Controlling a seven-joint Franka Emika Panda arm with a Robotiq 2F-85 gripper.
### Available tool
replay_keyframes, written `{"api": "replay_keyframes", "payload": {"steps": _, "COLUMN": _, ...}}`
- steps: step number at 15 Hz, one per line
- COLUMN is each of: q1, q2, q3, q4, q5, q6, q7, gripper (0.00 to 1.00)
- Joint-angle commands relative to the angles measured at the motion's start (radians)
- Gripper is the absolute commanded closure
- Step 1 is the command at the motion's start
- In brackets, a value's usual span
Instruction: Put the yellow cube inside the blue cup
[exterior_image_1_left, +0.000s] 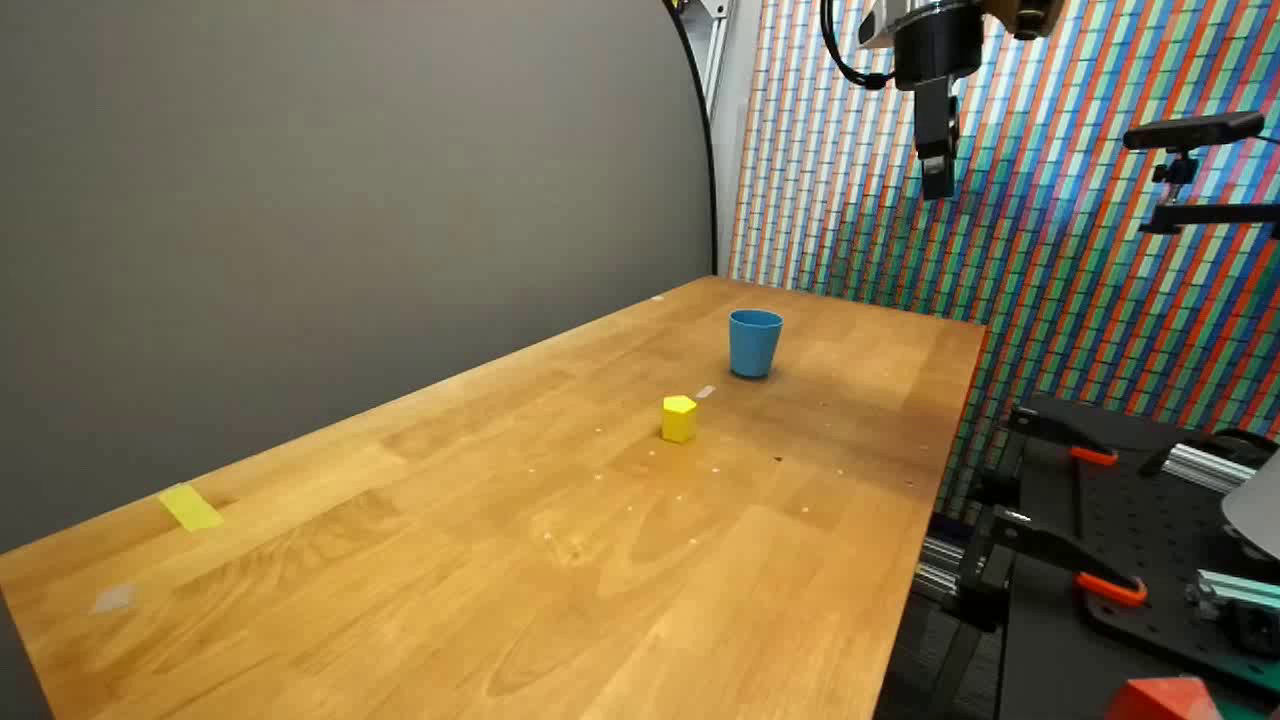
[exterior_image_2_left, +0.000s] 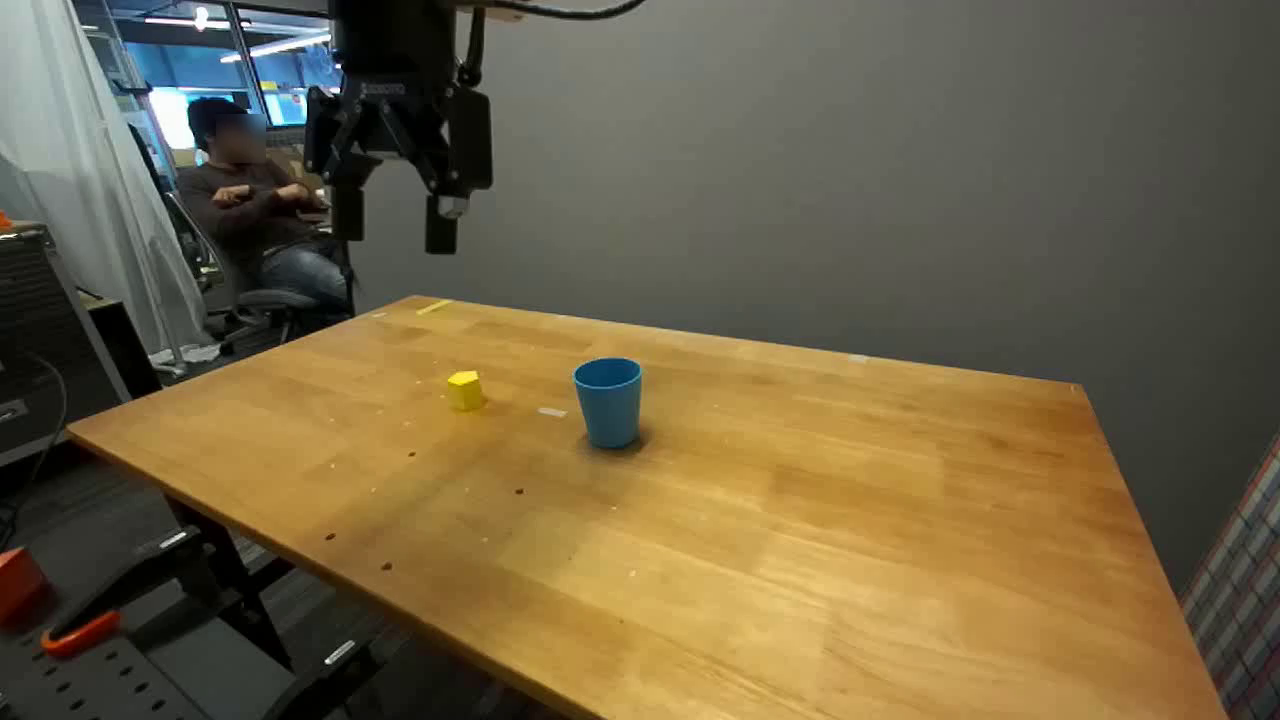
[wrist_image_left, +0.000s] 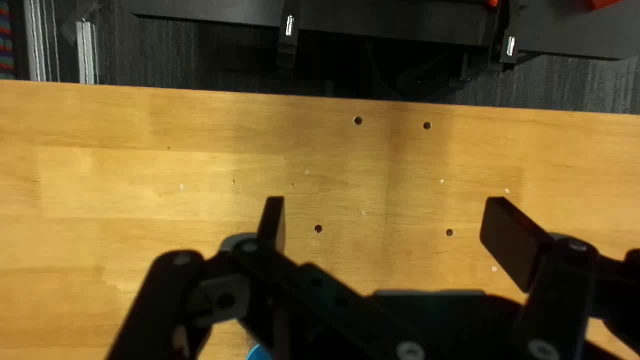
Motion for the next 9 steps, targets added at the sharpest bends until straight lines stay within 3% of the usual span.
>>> {"api": "replay_keyframes", "payload": {"steps": 1, "q1": -0.008, "q2": 0.0, "q3": 0.008, "q4": 0.004, "q5": 0.003, "q6": -0.002, "q7": -0.002, "gripper": 0.0}}
{"api": "replay_keyframes", "payload": {"steps": 9, "q1": -0.011, "q2": 0.001, "q3": 0.0, "q4": 0.004, "q5": 0.015, "q6": 0.013, "q7": -0.008, "gripper": 0.0}}
